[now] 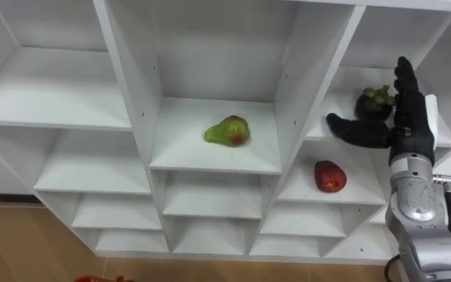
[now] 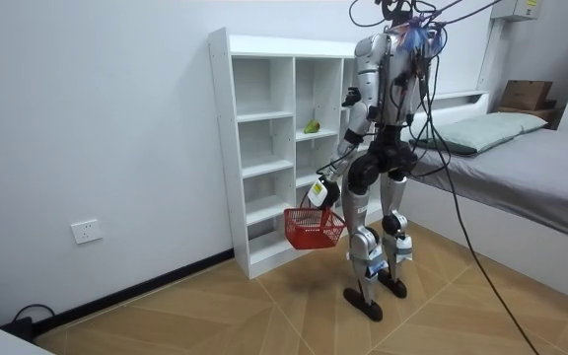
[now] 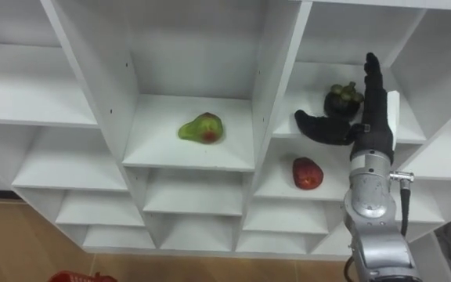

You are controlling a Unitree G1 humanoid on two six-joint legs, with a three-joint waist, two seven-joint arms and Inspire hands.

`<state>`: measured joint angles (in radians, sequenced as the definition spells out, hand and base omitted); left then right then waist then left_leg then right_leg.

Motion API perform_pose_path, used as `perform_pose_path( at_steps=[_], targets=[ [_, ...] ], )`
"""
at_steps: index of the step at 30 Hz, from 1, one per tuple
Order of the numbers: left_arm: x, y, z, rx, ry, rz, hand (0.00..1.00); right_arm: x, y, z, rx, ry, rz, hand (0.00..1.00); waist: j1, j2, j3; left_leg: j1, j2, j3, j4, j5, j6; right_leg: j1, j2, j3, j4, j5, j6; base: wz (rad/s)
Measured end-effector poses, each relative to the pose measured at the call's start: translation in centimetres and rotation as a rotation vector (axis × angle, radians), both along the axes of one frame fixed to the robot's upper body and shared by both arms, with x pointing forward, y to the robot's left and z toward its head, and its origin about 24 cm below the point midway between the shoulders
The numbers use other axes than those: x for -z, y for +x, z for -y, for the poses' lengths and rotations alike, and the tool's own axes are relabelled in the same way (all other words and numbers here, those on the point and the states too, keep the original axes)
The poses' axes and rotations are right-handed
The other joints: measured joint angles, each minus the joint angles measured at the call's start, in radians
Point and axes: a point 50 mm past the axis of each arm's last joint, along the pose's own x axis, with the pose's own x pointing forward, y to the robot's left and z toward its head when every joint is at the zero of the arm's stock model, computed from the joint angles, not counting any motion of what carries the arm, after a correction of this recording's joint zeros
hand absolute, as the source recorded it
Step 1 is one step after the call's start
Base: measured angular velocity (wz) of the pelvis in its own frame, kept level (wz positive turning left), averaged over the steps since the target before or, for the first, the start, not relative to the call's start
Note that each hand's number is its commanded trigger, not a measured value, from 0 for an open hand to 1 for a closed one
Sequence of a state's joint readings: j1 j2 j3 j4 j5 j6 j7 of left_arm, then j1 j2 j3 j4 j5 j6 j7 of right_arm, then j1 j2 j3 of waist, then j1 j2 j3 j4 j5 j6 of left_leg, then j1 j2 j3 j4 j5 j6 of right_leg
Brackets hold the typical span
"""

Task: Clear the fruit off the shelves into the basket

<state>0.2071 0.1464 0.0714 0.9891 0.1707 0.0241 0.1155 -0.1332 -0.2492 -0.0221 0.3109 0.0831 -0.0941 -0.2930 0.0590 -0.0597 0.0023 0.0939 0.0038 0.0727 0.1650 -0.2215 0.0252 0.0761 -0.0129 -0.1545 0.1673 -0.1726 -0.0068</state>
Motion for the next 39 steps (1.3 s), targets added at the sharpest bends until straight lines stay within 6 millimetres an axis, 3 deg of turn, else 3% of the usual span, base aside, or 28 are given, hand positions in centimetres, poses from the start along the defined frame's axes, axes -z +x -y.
perform_pose_path(
  at_steps=[9, 20, 21, 22, 23, 39],
  targets=[
    [-0.1, -1.0, -0.2, -0.014, 0.010, -0.015, 1.00, 1.5, 0.0, 0.9, -0.012, 0.016, -0.070, 0.00, -0.001, -0.007, -0.0075, 0.008, 0.000, -0.012, 0.009, 0.000, 0.000, 0.018, -0.001, -0.010, 0.000, 0.000, -0.001, 0.05],
    [-0.2, -0.9, -0.3, -0.022, 0.038, -0.009, 1.00, 2.0, 0.3, 1.4, -0.054, 0.005, -0.106, 0.00, 0.000, -0.005, -0.0056, 0.022, 0.000, -0.022, 0.005, -0.001, 0.000, 0.037, 0.001, -0.015, 0.001, 0.001, -0.002, 0.01],
    [-0.2, -0.9, -0.3, -0.023, 0.038, -0.009, 1.00, 2.0, 0.2, 1.4, -0.054, 0.005, -0.108, 0.10, 0.000, -0.005, -0.0056, 0.023, 0.000, -0.021, 0.005, -0.001, 0.000, 0.038, 0.001, -0.015, 0.001, 0.001, -0.002, 0.00],
    [-0.2, -0.9, -0.3, -0.023, 0.038, -0.008, 1.00, 2.2, 0.2, 1.5, -0.053, 0.005, -0.111, 0.80, -0.001, -0.004, -0.0055, 0.023, 0.000, -0.021, 0.005, -0.001, 0.000, 0.038, 0.001, -0.014, 0.001, 0.001, -0.002, 0.00],
    [-0.2, -0.9, -0.3, -0.023, 0.038, -0.008, 1.00, 2.2, 0.2, 1.5, -0.054, 0.003, -0.111, 1.00, 0.000, -0.004, -0.0055, 0.023, 0.000, -0.021, 0.005, -0.001, 0.000, 0.038, 0.001, -0.015, 0.001, 0.002, -0.002, 0.00],
    [-0.3, -1.0, -0.5, -0.034, 0.066, -0.011, 1.00, 1.7, -0.1, 4.0, 0.064, 0.010, -0.091, 1.00, -0.002, 0.002, -0.0066, 0.021, 0.001, -0.021, 0.003, -0.001, -0.001, 0.035, 0.002, -0.020, -0.001, 0.002, -0.001, 0.00]
  ],
)
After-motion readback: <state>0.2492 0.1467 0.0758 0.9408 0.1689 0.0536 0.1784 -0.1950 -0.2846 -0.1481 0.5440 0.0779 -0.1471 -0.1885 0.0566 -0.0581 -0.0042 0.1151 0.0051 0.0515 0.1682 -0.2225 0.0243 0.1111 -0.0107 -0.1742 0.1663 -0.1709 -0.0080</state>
